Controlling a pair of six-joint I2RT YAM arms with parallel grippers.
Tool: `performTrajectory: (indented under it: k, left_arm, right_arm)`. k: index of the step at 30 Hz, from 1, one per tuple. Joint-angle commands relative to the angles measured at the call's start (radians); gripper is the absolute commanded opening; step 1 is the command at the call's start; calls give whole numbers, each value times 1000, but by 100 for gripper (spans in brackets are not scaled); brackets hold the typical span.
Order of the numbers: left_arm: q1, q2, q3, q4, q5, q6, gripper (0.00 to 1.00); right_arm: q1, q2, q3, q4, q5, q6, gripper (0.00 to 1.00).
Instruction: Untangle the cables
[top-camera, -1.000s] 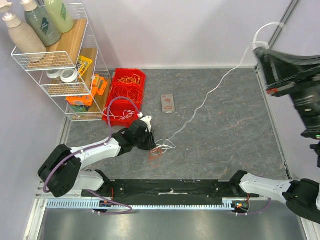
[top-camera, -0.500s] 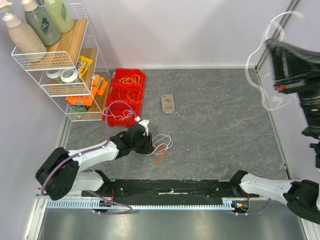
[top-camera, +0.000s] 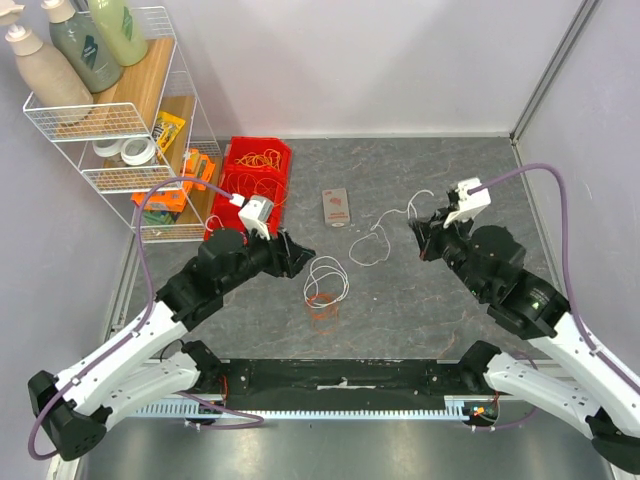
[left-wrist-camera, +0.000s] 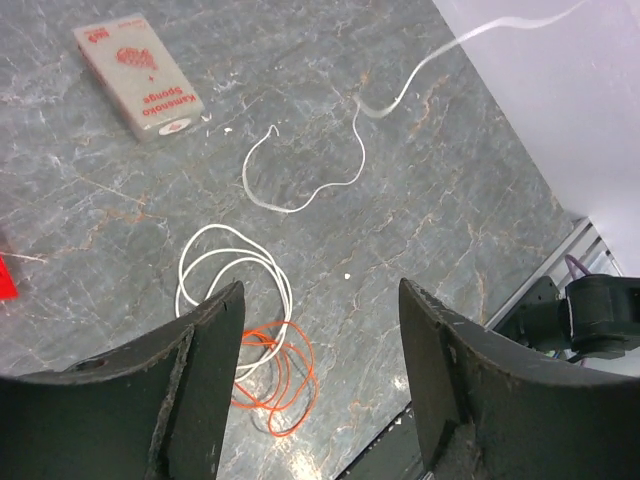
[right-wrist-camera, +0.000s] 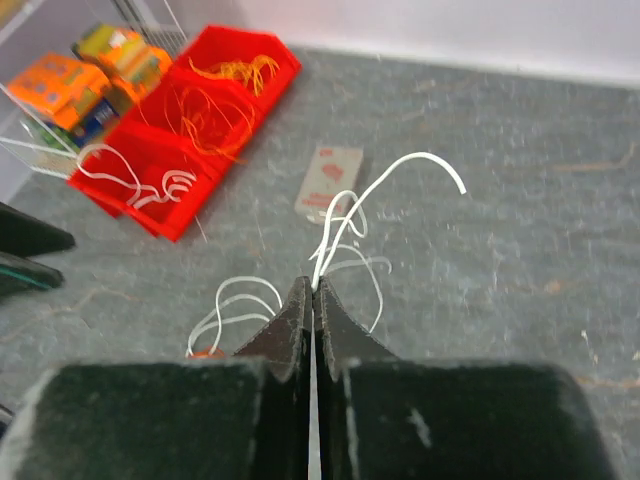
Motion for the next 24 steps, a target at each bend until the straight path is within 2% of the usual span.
performTrajectory:
  k: [1, 7, 10, 13, 16, 21, 24]
  left_arm:
    - [0, -8, 30, -2, -10, 52, 70]
    - [0, 139, 47, 165, 236, 20, 72]
    - [-3, 303, 118, 205, 359, -14, 67]
    - [-14, 421, 189, 198, 370, -51, 62]
    - [-18, 493, 203, 213, 394, -89, 62]
    - [-38, 546, 206, 254, 430, -99, 64]
    - [-41, 544, 196, 247, 430, -73, 66]
  right_arm:
    - [-5, -69, -52, 25, 37, 72, 0]
    - [-4, -66, -42, 0, 29, 63, 0]
    - [-4, -71, -58, -24, 23, 70, 0]
    - [-4, -75, -113, -54, 44, 96, 0]
    - [-4, -68, -202, -86, 74, 165, 0]
    - [-4, -84, -375, -89, 11, 352, 0]
    - [-4, -100, -435, -92, -29, 408, 0]
